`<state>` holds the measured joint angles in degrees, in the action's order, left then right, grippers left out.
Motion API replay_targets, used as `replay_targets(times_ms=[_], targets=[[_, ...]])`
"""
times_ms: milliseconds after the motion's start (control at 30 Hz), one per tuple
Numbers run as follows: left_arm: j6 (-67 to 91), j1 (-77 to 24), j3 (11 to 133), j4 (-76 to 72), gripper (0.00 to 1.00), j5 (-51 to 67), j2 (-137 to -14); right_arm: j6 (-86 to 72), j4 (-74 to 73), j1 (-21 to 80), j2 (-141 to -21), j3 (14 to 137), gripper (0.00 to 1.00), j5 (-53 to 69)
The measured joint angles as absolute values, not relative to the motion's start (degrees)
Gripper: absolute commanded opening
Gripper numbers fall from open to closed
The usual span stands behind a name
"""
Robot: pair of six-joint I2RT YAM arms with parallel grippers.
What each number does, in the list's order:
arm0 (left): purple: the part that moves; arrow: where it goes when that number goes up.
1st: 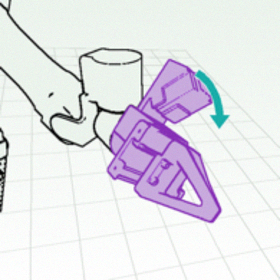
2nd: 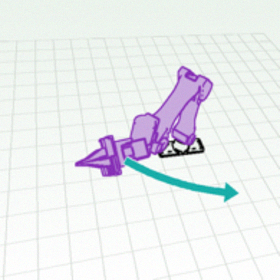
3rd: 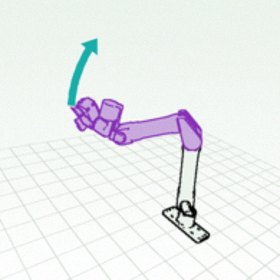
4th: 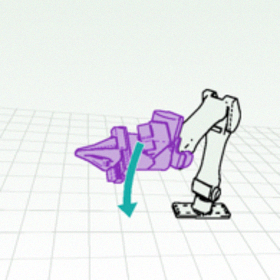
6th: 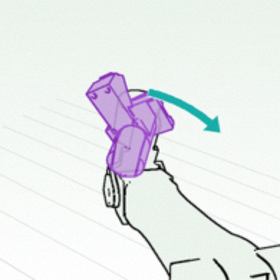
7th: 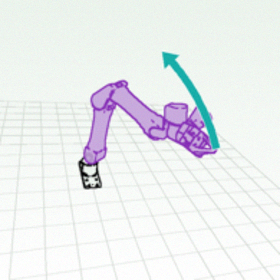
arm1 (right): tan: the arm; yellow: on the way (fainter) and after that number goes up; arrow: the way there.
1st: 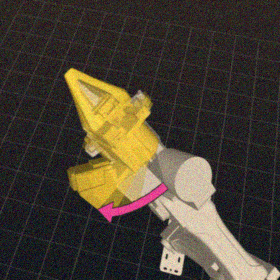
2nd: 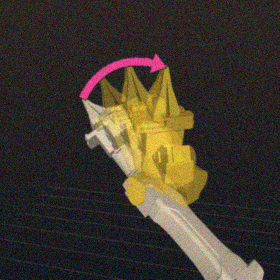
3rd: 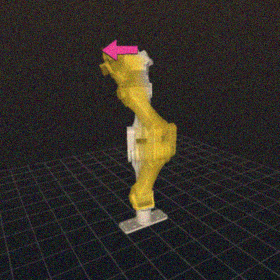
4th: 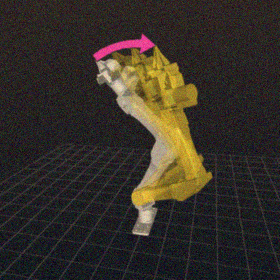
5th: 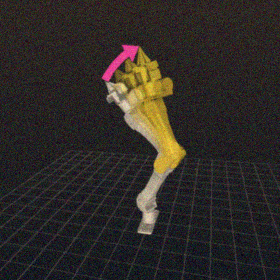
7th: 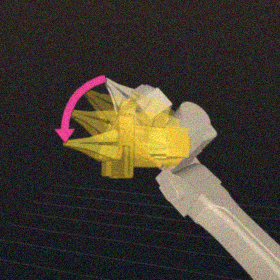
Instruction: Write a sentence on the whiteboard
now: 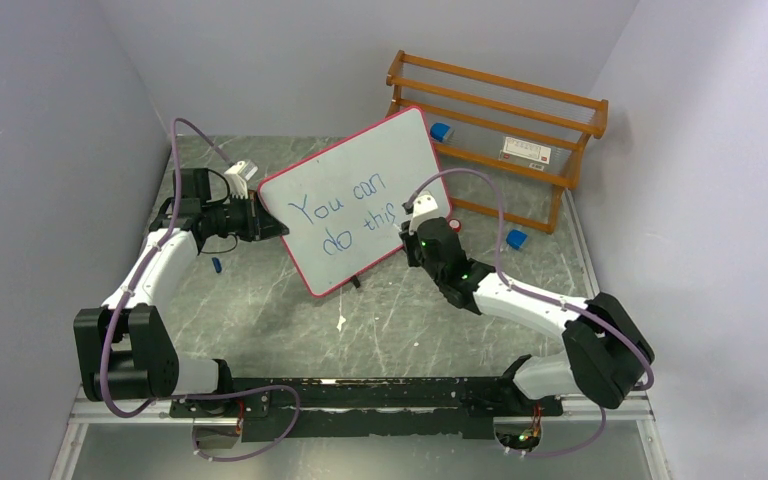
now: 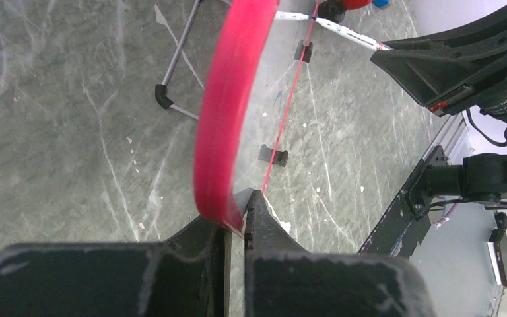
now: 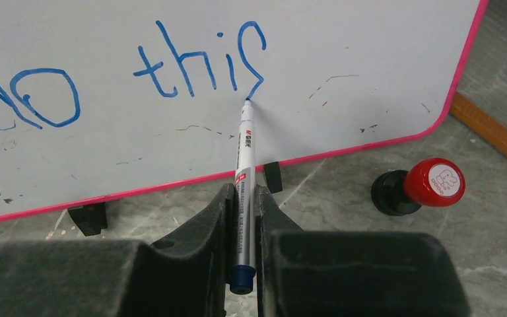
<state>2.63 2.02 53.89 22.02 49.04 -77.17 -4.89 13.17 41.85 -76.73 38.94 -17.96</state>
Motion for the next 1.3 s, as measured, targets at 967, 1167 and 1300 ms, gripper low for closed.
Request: replay_targets(times_ms=[967,1167,1300], targets=[[2.6,2.0,53.9,22.0,0.05,49.0,-77.2,-5.6,15.7,40.5,-77.1,38.6,0.00,-22.9],[2.6,2.0,53.9,22.0,0.05,49.0,-77.2,-5.6,16.5,40.2,-78.0,39.6,0.00,-22.2],[2.6,2.0,53.9,22.0,0.05,49.0,-77.2,-5.6,16.8,39.8,-78.7,39.9,0.00,-21.8]])
